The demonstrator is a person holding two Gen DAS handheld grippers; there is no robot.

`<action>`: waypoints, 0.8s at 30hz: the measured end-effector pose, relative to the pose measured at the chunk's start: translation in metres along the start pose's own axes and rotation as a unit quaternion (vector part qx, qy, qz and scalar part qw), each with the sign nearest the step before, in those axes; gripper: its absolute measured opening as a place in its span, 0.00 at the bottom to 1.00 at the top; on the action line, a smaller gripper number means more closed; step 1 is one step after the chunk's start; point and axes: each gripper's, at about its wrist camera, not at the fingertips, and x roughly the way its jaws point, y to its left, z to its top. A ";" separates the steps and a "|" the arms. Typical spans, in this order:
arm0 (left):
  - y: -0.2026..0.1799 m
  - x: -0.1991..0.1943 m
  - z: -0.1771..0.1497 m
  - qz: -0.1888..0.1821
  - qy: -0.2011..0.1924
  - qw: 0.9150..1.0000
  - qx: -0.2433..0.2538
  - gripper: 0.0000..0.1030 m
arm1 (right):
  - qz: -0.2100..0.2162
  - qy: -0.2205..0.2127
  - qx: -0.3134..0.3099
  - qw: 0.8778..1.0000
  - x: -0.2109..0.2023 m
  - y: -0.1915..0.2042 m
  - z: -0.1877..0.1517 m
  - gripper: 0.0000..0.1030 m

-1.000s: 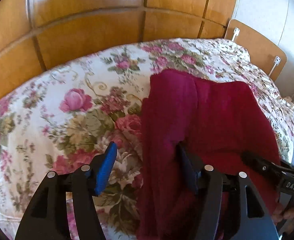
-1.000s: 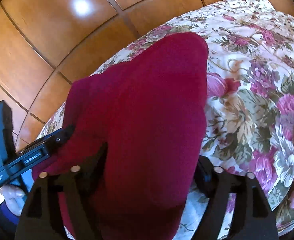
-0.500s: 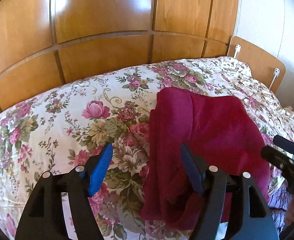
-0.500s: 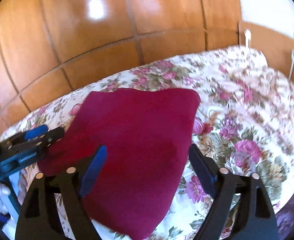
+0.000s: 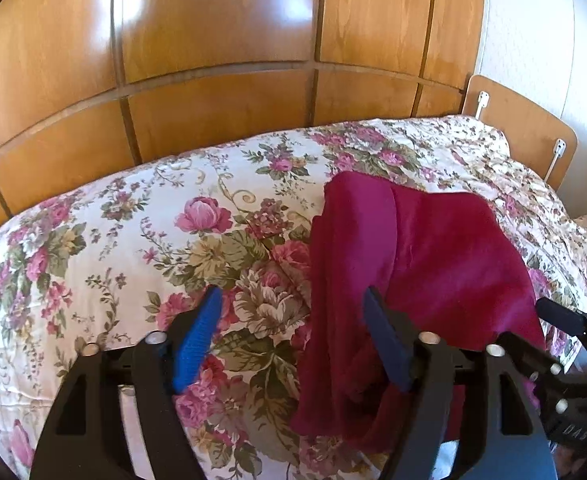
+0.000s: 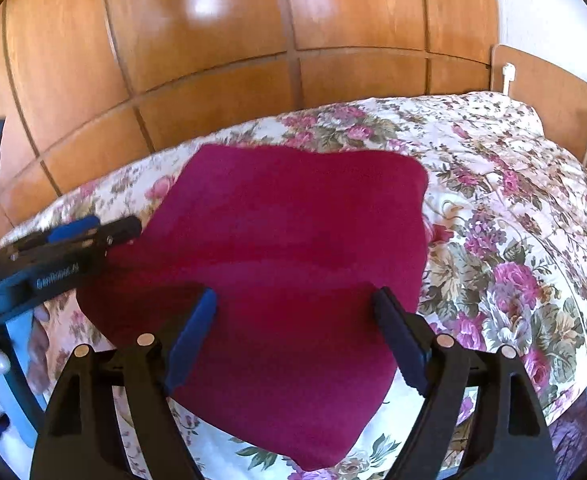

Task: Fold small clothes
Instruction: 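Open both grippers and withdraw them from the folded sweater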

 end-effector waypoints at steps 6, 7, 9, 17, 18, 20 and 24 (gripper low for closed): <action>0.004 -0.022 -0.006 0.004 -0.012 1.000 -0.013 0.84 | -0.056 -0.029 0.032 0.997 -0.014 0.008 0.004 0.96; 0.005 -0.027 -0.008 0.006 -0.016 1.000 -0.019 0.86 | -0.066 -0.031 0.038 0.997 -0.015 0.010 0.004 0.97; 0.007 -0.034 -0.013 0.009 -0.018 0.999 -0.029 0.87 | -0.090 -0.035 0.055 0.994 -0.019 0.016 0.000 0.97; 0.016 -0.067 -0.038 0.044 -0.036 0.997 -0.049 0.91 | -0.140 -0.052 0.061 0.987 -0.037 0.043 -0.020 0.98; 0.017 -0.070 -0.039 0.047 -0.037 0.997 -0.049 0.95 | -0.146 -0.055 0.059 0.986 -0.040 0.045 -0.021 0.98; 0.017 -0.080 -0.046 0.051 -0.044 0.996 -0.051 0.96 | -0.149 -0.058 0.058 0.985 -0.044 0.048 -0.023 0.98; 0.014 -0.093 -0.053 0.060 -0.047 0.996 -0.051 0.96 | -0.142 -0.059 0.053 0.987 -0.050 0.053 -0.026 0.98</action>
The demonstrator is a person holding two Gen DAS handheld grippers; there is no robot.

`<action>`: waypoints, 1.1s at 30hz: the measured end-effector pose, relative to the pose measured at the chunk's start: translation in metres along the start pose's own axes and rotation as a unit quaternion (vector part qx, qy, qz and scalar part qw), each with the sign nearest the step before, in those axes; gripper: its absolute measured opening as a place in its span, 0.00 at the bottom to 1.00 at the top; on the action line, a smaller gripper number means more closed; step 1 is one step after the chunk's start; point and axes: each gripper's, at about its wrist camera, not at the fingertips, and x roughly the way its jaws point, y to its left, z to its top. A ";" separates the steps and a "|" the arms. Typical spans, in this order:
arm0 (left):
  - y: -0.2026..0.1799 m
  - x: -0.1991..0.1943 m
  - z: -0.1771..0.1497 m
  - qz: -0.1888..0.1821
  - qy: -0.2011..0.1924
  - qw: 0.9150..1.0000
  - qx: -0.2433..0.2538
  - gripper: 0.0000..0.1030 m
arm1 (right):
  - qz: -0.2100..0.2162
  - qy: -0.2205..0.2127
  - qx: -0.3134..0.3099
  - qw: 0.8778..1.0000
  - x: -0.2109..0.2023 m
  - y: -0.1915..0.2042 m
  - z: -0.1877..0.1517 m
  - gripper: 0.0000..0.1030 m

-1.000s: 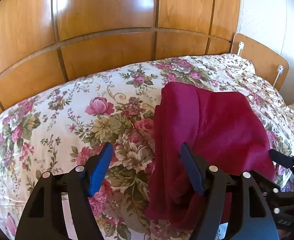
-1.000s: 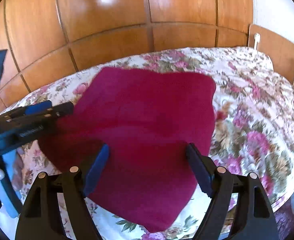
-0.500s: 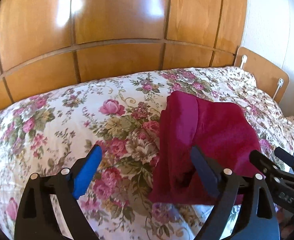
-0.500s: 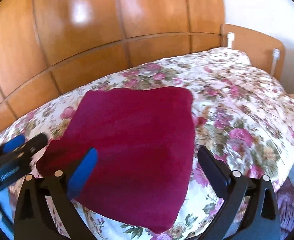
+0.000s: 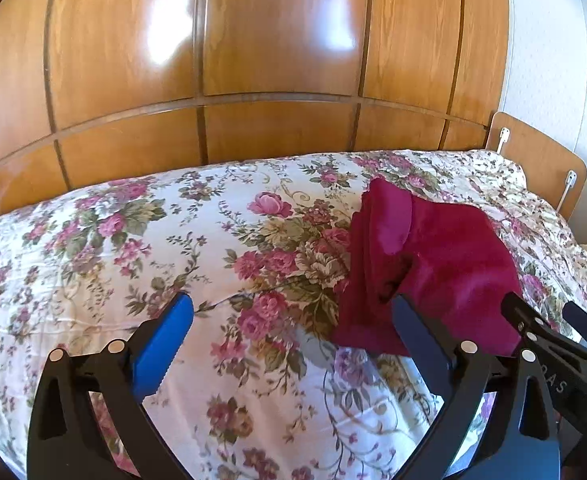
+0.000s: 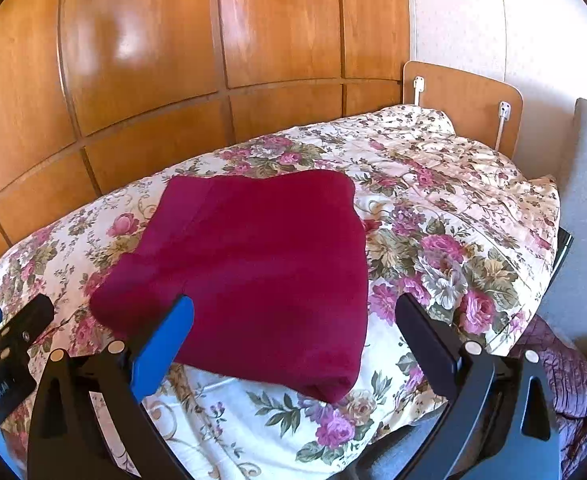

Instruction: Fold small clothes

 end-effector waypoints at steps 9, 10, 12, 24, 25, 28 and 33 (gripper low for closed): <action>0.000 -0.015 -0.002 0.003 -0.004 1.000 -0.004 0.96 | -0.003 -0.002 -0.008 1.000 -0.005 0.005 -0.006 0.98; 0.000 -0.016 -0.002 0.005 -0.006 1.000 -0.003 0.96 | -0.002 -0.002 -0.008 1.000 -0.005 0.005 -0.006 0.98; -0.002 -0.018 -0.001 0.008 -0.008 1.000 0.002 0.96 | -0.001 -0.001 -0.007 1.000 -0.005 0.005 -0.007 0.98; -0.008 -0.019 -0.001 0.021 -0.011 1.000 0.012 0.96 | 0.006 0.000 -0.001 1.000 -0.003 0.001 -0.006 0.98; -0.009 -0.018 -0.001 0.023 -0.011 1.000 0.014 0.96 | 0.006 0.000 0.000 1.000 -0.003 0.000 -0.006 0.98; -0.011 -0.017 -0.001 0.023 -0.009 1.000 0.014 0.96 | 0.005 0.000 0.003 1.000 -0.002 -0.001 -0.006 0.98; -0.011 -0.017 -0.001 0.019 -0.011 1.000 0.015 0.96 | 0.005 0.000 0.004 1.000 -0.002 -0.001 -0.007 0.98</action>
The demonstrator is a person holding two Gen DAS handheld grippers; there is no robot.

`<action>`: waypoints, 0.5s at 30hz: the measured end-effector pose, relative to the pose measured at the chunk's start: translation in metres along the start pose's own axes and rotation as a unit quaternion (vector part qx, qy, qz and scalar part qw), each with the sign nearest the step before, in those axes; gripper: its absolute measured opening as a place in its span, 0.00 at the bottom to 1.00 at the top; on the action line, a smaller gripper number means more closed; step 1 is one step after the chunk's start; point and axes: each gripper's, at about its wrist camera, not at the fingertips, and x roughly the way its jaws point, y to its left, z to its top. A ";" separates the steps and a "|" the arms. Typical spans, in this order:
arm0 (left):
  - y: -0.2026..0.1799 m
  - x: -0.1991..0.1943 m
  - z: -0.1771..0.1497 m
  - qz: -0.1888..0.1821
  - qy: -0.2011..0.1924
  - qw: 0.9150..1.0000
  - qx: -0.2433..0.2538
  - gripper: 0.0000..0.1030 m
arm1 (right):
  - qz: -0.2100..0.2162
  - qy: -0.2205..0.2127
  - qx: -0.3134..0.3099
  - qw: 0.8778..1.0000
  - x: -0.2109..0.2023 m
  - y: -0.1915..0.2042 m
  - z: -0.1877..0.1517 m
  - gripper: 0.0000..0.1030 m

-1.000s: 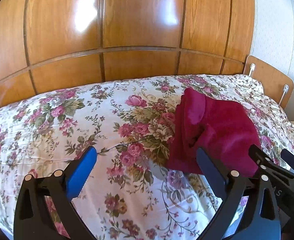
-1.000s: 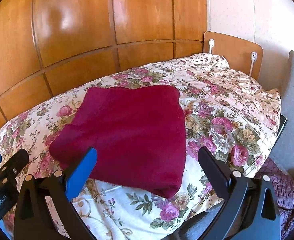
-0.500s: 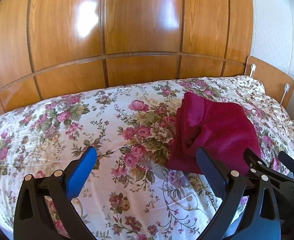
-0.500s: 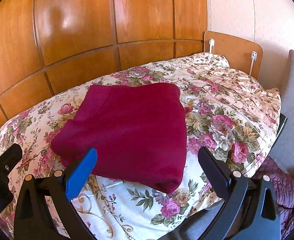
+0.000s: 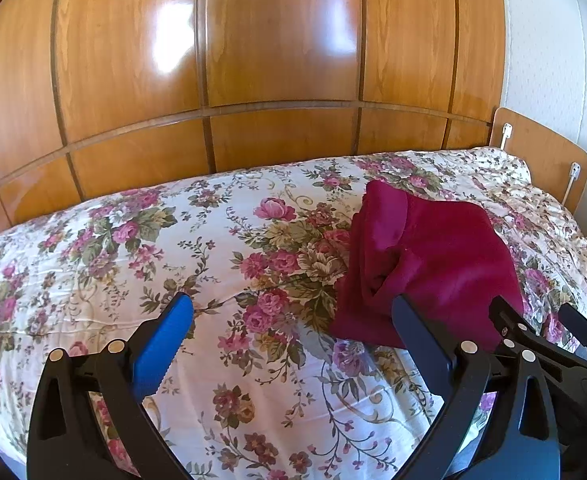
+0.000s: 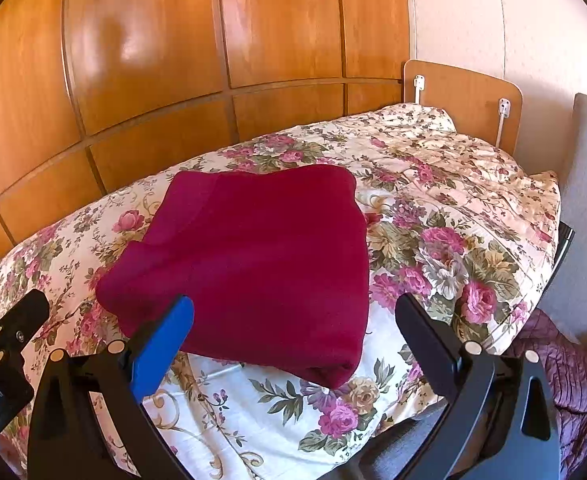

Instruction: Fold small clothes

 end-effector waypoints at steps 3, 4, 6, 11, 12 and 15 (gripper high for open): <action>0.000 0.000 -0.001 0.000 -0.001 1.000 0.001 0.96 | 0.000 0.000 0.000 1.000 -0.001 0.001 -0.001 0.98; -0.001 0.000 0.000 0.001 -0.001 1.000 0.000 0.96 | 0.000 0.000 0.001 1.000 -0.002 0.001 -0.002 0.98; 0.000 -0.001 0.000 0.002 -0.001 1.000 -0.002 0.96 | 0.000 -0.003 0.001 1.000 -0.003 0.002 -0.002 0.98; 0.002 -0.003 0.000 0.005 -0.003 1.000 -0.003 0.96 | -0.002 -0.005 0.001 1.000 -0.004 0.005 -0.003 0.98; 0.002 -0.003 0.000 0.005 -0.004 1.000 -0.004 0.96 | -0.002 -0.006 0.001 1.000 -0.005 0.005 -0.003 0.98; 0.002 -0.004 0.000 0.006 -0.006 1.000 -0.002 0.96 | -0.001 -0.007 -0.001 1.000 -0.005 0.006 -0.004 0.98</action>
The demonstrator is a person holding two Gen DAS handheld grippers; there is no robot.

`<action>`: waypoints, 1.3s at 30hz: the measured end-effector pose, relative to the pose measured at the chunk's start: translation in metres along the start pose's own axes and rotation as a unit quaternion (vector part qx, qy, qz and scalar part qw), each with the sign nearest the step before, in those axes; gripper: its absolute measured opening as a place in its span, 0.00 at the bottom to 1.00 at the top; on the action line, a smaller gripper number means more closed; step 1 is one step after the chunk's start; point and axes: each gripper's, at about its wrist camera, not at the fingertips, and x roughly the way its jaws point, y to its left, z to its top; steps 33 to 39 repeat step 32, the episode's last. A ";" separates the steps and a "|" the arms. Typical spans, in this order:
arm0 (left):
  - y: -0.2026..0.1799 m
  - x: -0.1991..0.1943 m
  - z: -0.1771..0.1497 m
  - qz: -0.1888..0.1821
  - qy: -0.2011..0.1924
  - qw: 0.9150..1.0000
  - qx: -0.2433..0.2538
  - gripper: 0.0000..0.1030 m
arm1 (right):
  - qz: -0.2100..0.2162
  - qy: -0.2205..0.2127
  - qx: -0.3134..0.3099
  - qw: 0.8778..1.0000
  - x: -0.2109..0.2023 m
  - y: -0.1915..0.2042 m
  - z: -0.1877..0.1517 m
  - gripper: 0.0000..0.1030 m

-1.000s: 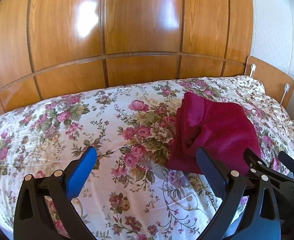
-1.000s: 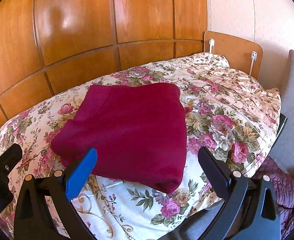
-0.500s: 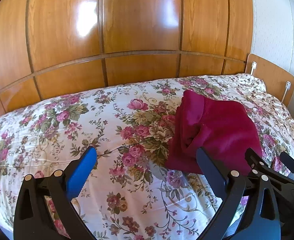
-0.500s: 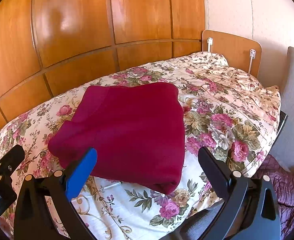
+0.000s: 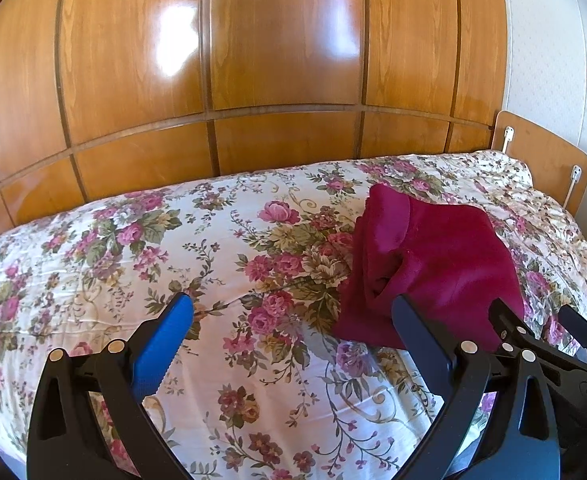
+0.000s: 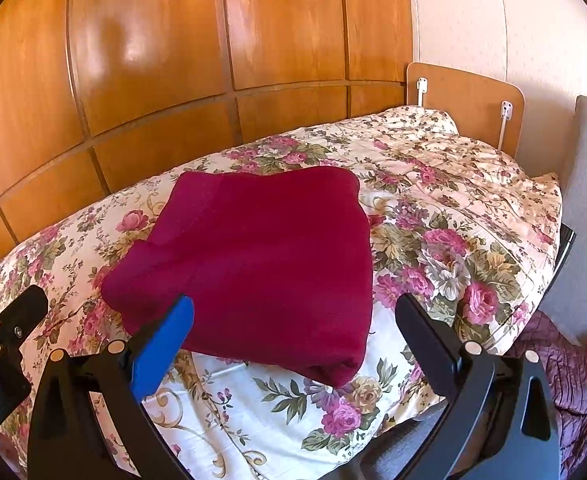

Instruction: Fold small clothes

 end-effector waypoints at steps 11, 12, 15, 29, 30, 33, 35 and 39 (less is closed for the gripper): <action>0.002 -0.002 0.000 -0.002 -0.004 1.000 -0.001 0.96 | 0.005 0.001 -0.001 1.000 0.000 0.001 -0.002 0.98; 0.003 -0.003 0.000 -0.002 -0.005 1.000 -0.001 0.96 | 0.006 0.001 -0.001 1.000 0.000 0.001 -0.002 0.98; 0.003 -0.004 0.000 -0.002 -0.006 1.000 -0.001 0.96 | 0.009 0.003 -0.004 1.000 0.001 0.002 -0.002 0.98; 0.007 0.005 -0.003 -0.002 0.009 1.000 -0.003 0.96 | 0.009 -0.002 -0.004 1.000 0.002 0.001 -0.001 0.98; 0.007 0.005 -0.004 -0.002 0.010 1.000 -0.002 0.96 | 0.010 -0.001 -0.004 1.000 0.003 0.000 0.000 0.98; 0.007 0.005 -0.004 -0.002 0.010 1.000 -0.001 0.96 | 0.009 -0.001 -0.004 1.000 0.003 0.001 0.000 0.98; 0.007 0.005 -0.004 -0.002 0.010 1.000 -0.001 0.96 | 0.009 -0.001 -0.004 1.000 0.003 0.001 0.000 0.98; 0.007 0.005 -0.004 -0.002 0.010 1.000 -0.001 0.96 | 0.009 -0.001 -0.004 1.000 0.003 0.001 0.000 0.98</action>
